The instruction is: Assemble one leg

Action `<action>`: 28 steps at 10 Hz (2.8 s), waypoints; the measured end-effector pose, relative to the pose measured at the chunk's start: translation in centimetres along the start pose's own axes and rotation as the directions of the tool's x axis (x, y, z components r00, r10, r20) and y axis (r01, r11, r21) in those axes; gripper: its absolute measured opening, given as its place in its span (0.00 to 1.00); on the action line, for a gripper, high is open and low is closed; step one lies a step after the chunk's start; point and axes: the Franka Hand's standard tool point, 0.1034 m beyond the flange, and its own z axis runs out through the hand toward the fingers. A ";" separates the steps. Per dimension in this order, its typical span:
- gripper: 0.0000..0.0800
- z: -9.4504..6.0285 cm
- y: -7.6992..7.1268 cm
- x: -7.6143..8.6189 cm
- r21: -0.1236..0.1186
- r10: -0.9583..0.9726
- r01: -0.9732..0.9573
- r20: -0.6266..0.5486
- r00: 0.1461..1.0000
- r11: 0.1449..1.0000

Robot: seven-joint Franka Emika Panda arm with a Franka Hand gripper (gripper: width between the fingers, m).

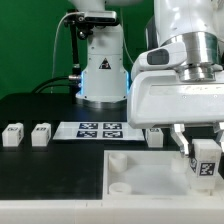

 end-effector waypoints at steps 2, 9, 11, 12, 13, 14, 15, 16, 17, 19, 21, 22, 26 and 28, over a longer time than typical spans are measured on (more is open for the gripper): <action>0.36 0.1 0.0 -0.1 0.002 0.000 0.000 0.009 1.000 1.000; 0.81 0.1 0.0 -0.3 0.003 0.000 0.000 0.015 1.000 1.000; 0.81 0.2 0.0 -0.3 0.003 0.000 0.000 0.015 1.000 1.000; 0.81 0.2 0.0 -0.3 0.003 0.000 0.000 0.015 1.000 1.000; 0.81 0.2 0.0 -0.3 0.003 0.000 0.000 0.015 1.000 1.000; 0.81 0.2 0.0 -0.4 0.007 0.002 -0.003 0.030 1.000 1.000; 0.81 -0.4 0.1 0.0 0.023 0.012 -0.014 0.079 0.997 1.000; 0.81 -1.0 0.2 0.5 0.043 0.021 -0.027 0.142 0.990 0.999; 0.81 -1.1 0.7 1.1 0.042 0.033 -0.040 0.142 0.989 0.998; 0.81 -0.6 -0.1 0.1 0.081 0.055 -0.084 0.312 0.948 0.993; 0.81 -0.6 0.1 -0.2 0.101 0.057 -0.122 0.490 0.870 0.987; 0.81 -0.5 0.1 -0.1 0.103 0.045 -0.125 0.564 0.824 0.987; 0.81 0.4 0.9 0.2 0.082 0.065 -0.141 0.598 0.799 0.987; 0.78 0.4 1.0 0.1 0.066 0.092 -0.163 0.600 0.795 0.984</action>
Offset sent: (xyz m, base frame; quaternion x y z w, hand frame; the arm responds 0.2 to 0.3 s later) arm 0.0000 0.0000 0.0000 0.0000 0.0000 0.0000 1.0000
